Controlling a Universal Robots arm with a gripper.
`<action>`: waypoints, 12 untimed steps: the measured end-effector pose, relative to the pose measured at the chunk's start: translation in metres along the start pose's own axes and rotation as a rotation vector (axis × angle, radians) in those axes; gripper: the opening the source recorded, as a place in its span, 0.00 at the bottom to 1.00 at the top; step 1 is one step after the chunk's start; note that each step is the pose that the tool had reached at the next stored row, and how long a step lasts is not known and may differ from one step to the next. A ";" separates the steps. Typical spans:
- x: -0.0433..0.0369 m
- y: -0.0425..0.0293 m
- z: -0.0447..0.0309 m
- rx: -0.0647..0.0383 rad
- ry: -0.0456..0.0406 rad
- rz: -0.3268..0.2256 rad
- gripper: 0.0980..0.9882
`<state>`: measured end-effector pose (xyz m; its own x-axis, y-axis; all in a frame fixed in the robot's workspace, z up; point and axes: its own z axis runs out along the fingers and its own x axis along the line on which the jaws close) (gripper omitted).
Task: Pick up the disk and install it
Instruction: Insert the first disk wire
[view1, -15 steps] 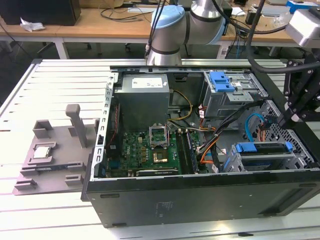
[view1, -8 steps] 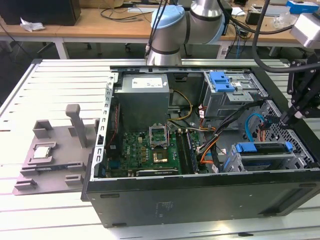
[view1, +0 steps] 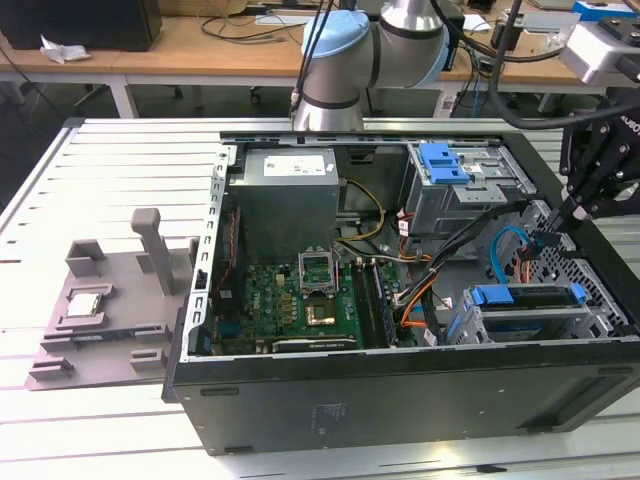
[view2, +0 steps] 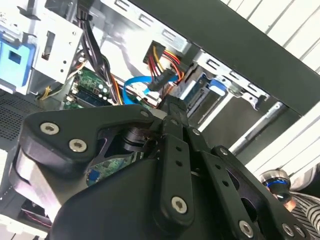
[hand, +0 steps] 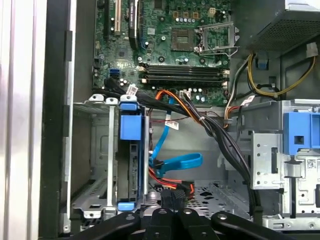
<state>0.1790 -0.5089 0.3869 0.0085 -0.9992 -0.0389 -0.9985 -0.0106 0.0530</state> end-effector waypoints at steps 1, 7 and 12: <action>-0.0013 -0.0003 0.0008 0.000 0.0001 0.000 0.01; -0.0063 -0.0020 0.0118 0.000 0.0001 0.000 0.01; -0.0064 -0.0027 0.0128 0.000 0.0000 0.000 0.01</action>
<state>0.1809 -0.5020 0.3742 0.0085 -0.9992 -0.0388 -0.9985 -0.0106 0.0530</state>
